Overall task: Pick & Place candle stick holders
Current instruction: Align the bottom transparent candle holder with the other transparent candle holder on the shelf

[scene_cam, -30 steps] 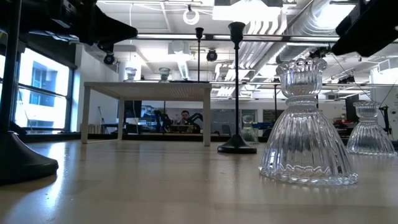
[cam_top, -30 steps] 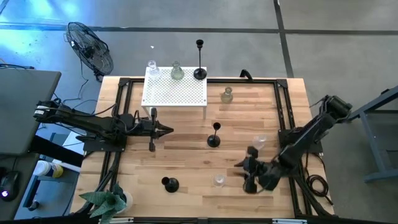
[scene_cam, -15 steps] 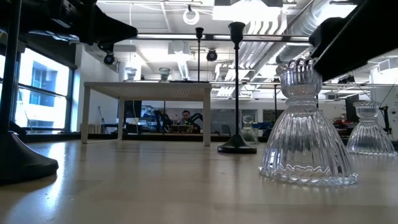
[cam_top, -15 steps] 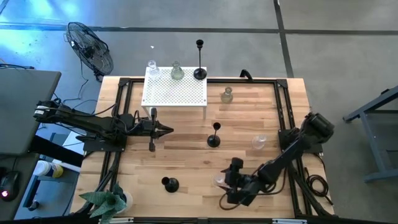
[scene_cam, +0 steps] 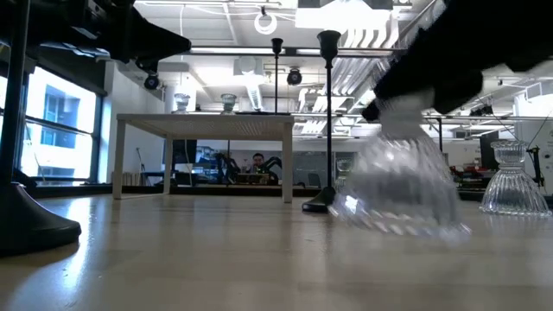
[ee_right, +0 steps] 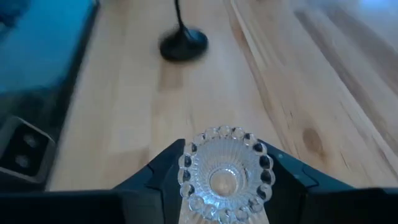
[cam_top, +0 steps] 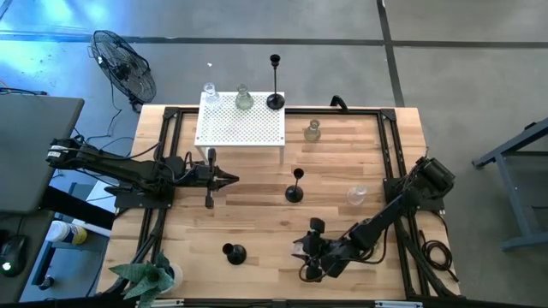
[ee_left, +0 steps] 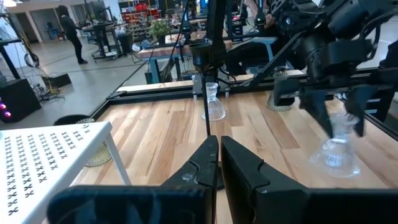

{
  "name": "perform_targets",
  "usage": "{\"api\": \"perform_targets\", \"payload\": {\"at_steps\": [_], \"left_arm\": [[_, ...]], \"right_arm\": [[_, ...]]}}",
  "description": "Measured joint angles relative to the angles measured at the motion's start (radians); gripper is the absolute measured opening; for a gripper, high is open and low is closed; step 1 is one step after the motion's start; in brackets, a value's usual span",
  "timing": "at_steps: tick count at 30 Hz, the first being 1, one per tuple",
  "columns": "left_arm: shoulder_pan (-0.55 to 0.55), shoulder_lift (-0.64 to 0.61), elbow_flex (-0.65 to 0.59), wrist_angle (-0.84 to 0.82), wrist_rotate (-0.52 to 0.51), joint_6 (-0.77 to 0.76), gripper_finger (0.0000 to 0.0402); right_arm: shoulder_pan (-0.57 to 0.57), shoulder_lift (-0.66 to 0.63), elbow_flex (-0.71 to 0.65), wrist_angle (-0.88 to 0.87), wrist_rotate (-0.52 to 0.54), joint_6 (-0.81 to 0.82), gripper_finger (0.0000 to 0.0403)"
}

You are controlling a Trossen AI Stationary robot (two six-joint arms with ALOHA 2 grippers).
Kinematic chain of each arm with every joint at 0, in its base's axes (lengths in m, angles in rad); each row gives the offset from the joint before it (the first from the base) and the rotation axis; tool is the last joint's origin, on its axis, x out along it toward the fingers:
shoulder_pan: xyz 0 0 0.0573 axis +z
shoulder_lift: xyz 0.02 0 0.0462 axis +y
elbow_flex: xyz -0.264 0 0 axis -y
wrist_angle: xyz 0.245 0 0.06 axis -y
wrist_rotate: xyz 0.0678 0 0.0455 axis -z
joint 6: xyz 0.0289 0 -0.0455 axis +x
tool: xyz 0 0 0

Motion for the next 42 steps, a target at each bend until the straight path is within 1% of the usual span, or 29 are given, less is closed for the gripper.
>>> {"api": "perform_targets", "payload": {"at_steps": [4,8,13,18,22,24,30,32,35,39,42], "left_arm": [[0.0,0.0,0.0,0.0,0.0,0.0,0.0016],[0.0,0.0,0.0,0.0,0.0,0.0,0.0016],[0.0,0.0,0.0,0.0,0.0,-0.001,0.0016],[0.0,0.0,0.0,-0.001,0.0,-0.001,0.0016],[0.0,0.0,0.0,-0.001,0.0,-0.001,0.0016],[0.0,0.0,0.0,0.0,0.0,-0.002,0.0016],[0.0,0.0,0.0,-0.001,-0.001,-0.002,0.0016],[0.0,0.0,0.0,-0.002,-0.001,-0.002,0.0016],[0.0,0.0,0.0,-0.02,-0.001,-0.002,0.0016],[0.0,0.001,0.0,-0.053,-0.001,-0.005,0.0016],[0.0,0.005,0.0,-0.085,-0.001,-0.027,0.0016]], "right_arm": [[-0.035,0.0,0.0,0.083,0.002,-0.087,0.0152],[-0.12,0.016,0.001,0.13,0.004,-0.101,0.0152],[-0.2,0.094,0.045,0.209,-0.078,-0.157,0.0152],[-0.234,0.169,0.137,0.184,-0.086,-0.193,0.0152],[-0.27,0.202,0.207,0.117,-0.073,-0.202,0.0152],[-0.289,0.213,0.224,0.085,-0.067,-0.203,0.0152],[-0.329,0.216,0.229,0.093,-0.098,-0.222,0.0153],[-0.339,0.216,0.229,0.094,-0.102,-0.222,0.0165],[-0.346,0.216,0.229,0.096,-0.097,-0.216,0.0199],[-0.342,0.216,0.229,0.119,-0.093,-0.259,0.0243],[-0.334,0.202,0.229,0.126,-0.086,-0.283,0.0269]]}}
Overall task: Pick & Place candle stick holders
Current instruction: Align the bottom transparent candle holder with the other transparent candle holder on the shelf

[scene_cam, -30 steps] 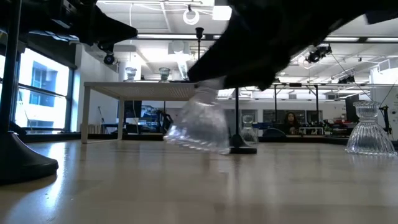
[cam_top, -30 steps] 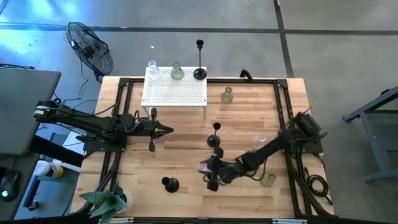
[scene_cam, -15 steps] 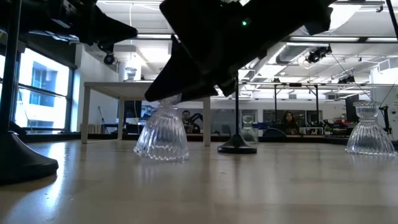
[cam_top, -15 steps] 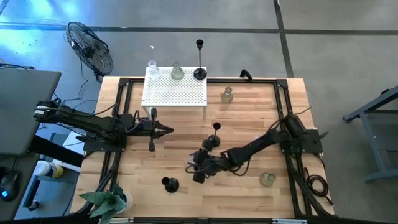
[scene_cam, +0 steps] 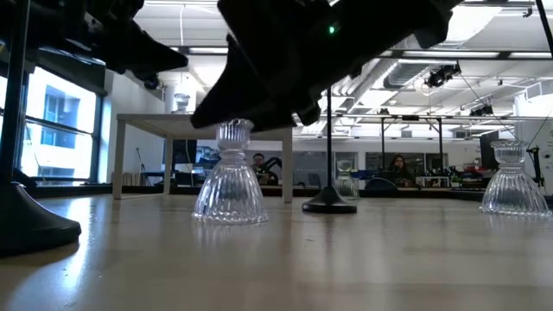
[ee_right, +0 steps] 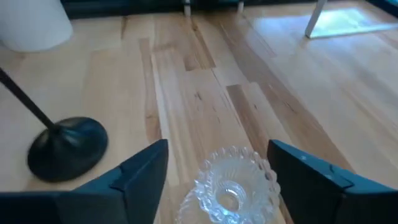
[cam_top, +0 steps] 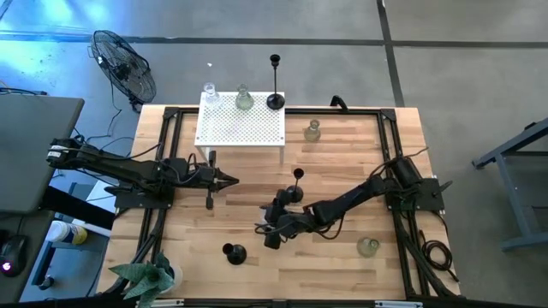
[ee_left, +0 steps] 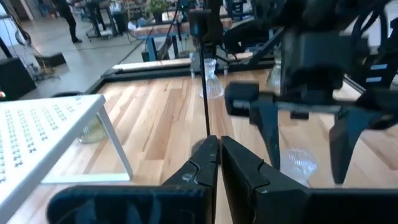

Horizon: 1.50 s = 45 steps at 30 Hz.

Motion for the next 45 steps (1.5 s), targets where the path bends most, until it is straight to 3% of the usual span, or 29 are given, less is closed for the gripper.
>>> {"api": "perform_targets", "payload": {"at_steps": [4,8,14,19,26,31,38,45], "left_arm": [[0.0,0.0,0.003,-0.034,-0.001,-0.011,0.0016],[-0.006,0.0,0.003,-0.058,-0.002,-0.035,0.0016],[-0.076,0.038,0.056,-0.132,-0.027,-0.068,0.0016],[-0.141,0.16,0.181,-0.276,-0.114,-0.16,0.0029],[-0.198,0.399,0.336,-0.329,-0.111,-0.244,0.0106],[-0.198,0.551,0.438,-0.375,-0.087,-0.316,0.0187],[-0.197,0.668,0.546,-0.457,-0.048,-0.34,0.0293],[-0.196,0.723,0.554,-0.423,-0.065,-0.34,0.0331]], "right_arm": [[0.02,-0.072,0.0,-0.031,-0.013,-0.05,0.0282],[0.081,-0.166,-0.008,-0.117,0.011,-0.133,0.0252],[0.169,-0.214,-0.031,-0.227,0.073,-0.149,0.0123],[0.194,-0.214,-0.195,-0.007,0.01,-0.103,0.0014],[0.214,-0.269,-0.428,0.306,0.018,-0.081,0.0032],[0.222,-0.346,-0.533,0.395,0.053,-0.08,0.0008],[0.252,-0.39,-0.574,0.418,0.098,-0.091,0.0008],[0.261,-0.39,-0.574,0.421,0.096,-0.104,0.0003]]}}
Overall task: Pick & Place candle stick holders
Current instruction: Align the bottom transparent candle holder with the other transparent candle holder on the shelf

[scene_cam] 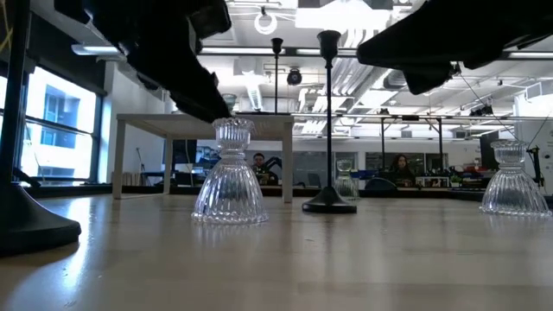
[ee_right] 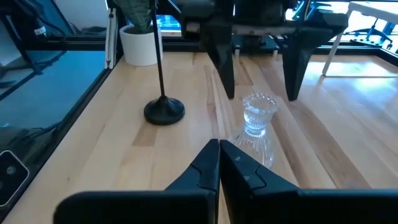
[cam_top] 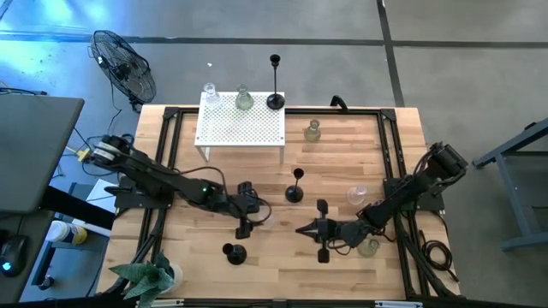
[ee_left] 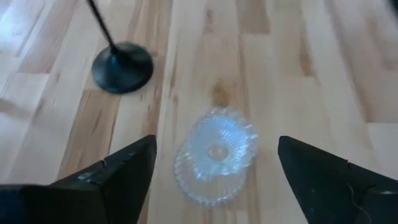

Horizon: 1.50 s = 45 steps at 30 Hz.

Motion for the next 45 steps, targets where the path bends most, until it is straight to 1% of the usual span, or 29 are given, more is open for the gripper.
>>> {"api": "perform_targets", "payload": {"at_steps": [2,5,8,11,14,21,25,29,35,38,41,45], "left_arm": [[0.0,0.016,0.0,0.002,-0.006,0.0,0.0332],[0.0,0.039,0.0,0.05,-0.009,0.003,0.0333],[0.0,0.061,0.0,0.086,-0.033,0.024,0.0333],[0.0,0.076,0.0,0.101,-0.043,0.041,0.0325],[0.0,0.079,0.0,0.108,-0.042,0.058,0.0301],[0.0,0.079,0.0,0.108,-0.041,0.061,0.0228],[0.0,0.079,0.0,0.108,-0.026,0.076,0.0205],[0.0,0.087,-0.001,0.107,-0.022,0.052,0.0204],[0.0,0.103,-0.002,0.119,-0.009,0.052,0.0226],[0.001,0.121,-0.001,0.161,0.028,0.059,0.0229],[0.0,0.137,-0.002,0.156,0.029,0.063,0.0222],[0.001,0.14,-0.002,0.16,0.014,0.07,0.0196]], "right_arm": [[0.0,0.0,0.0,0.003,0.001,-0.001,0.0001],[0.0,0.0,0.0,0.005,0.003,-0.016,0.0001],[0.0,0.0,0.0,0.011,0.005,-0.024,0.0001],[0.0,0.0,0.0,0.011,0.007,-0.026,0.0001],[0.0,0.0,0.0,0.01,0.009,-0.026,0.0002],[0.0,0.001,0.0,0.01,0.013,-0.027,0.0001],[0.0,0.001,0.0,0.01,0.013,-0.027,0.0002],[0.0,0.001,0.0,0.01,0.013,-0.027,0.0001],[0.0,0.001,0.0,0.01,0.012,-0.027,0.0001],[0.0,0.001,0.001,0.01,0.011,-0.027,0.0001],[0.0,0.001,0.001,0.01,0.012,-0.027,0.0002],[0.002,0.002,0.001,0.01,0.015,-0.027,0.0001]]}}
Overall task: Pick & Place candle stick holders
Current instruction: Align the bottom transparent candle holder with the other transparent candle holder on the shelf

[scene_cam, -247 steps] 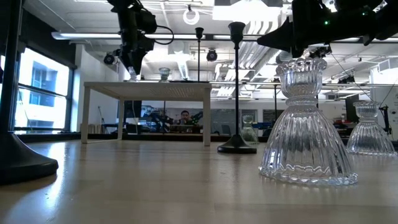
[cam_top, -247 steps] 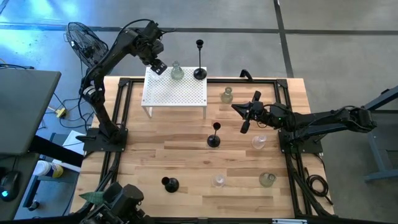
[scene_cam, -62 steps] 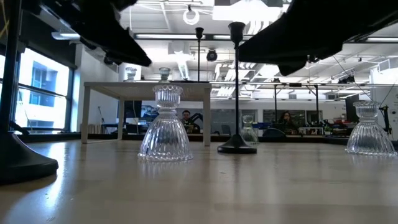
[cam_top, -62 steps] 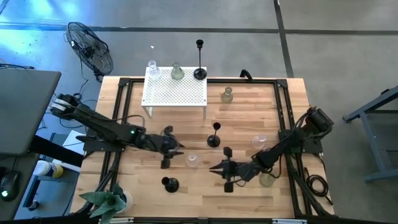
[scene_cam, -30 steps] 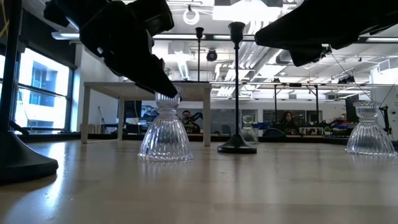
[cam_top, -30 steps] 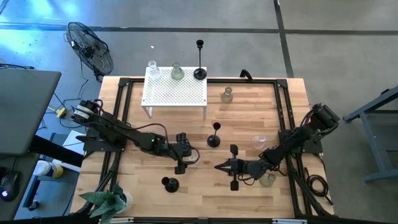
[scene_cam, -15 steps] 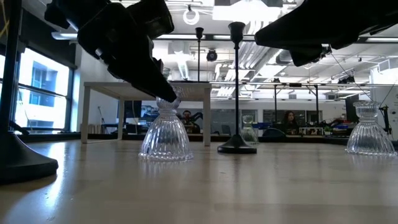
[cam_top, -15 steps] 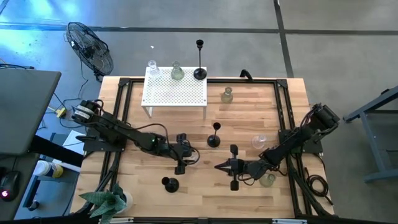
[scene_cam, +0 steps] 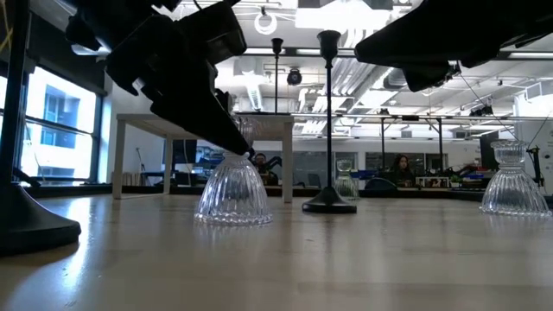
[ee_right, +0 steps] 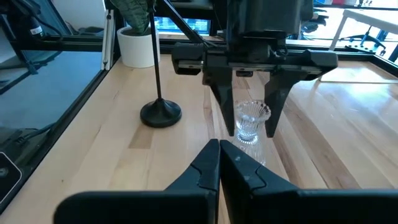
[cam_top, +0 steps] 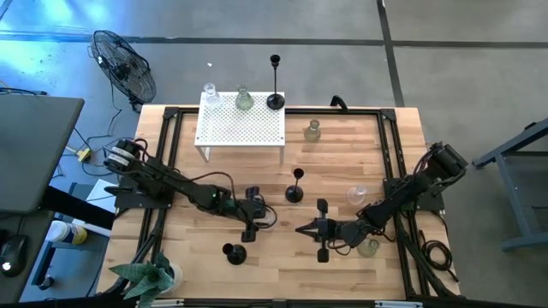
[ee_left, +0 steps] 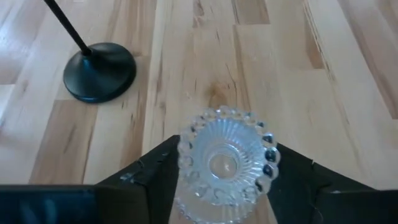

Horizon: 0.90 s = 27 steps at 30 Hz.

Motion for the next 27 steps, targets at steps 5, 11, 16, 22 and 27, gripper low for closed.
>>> {"api": "perform_targets", "payload": {"at_steps": [5,11,16,22,27], "left_arm": [[0.0,0.0,0.0,0.015,-0.001,0.012,0.0152],[0.0,-0.006,0.0,0.016,-0.003,0.018,0.0143],[0.0,-0.067,0.0,0.015,-0.004,0.029,0.0146],[0.0,-0.204,0.0,-0.054,-0.031,0.037,0.0144],[-0.001,-0.356,0.0,-0.19,-0.099,0.031,0.0143]], "right_arm": [[0.001,0.0,0.0,0.0,0.003,0.0,0.0001],[0.002,0.0,0.0,0.0,0.005,0.0,0.0001],[0.002,0.0,0.0,0.0,0.005,0.0,0.0002],[0.002,0.0,0.0,0.0,-0.005,0.0,0.0002],[0.002,0.0,0.0,0.0,-0.015,0.0,0.0001]]}}
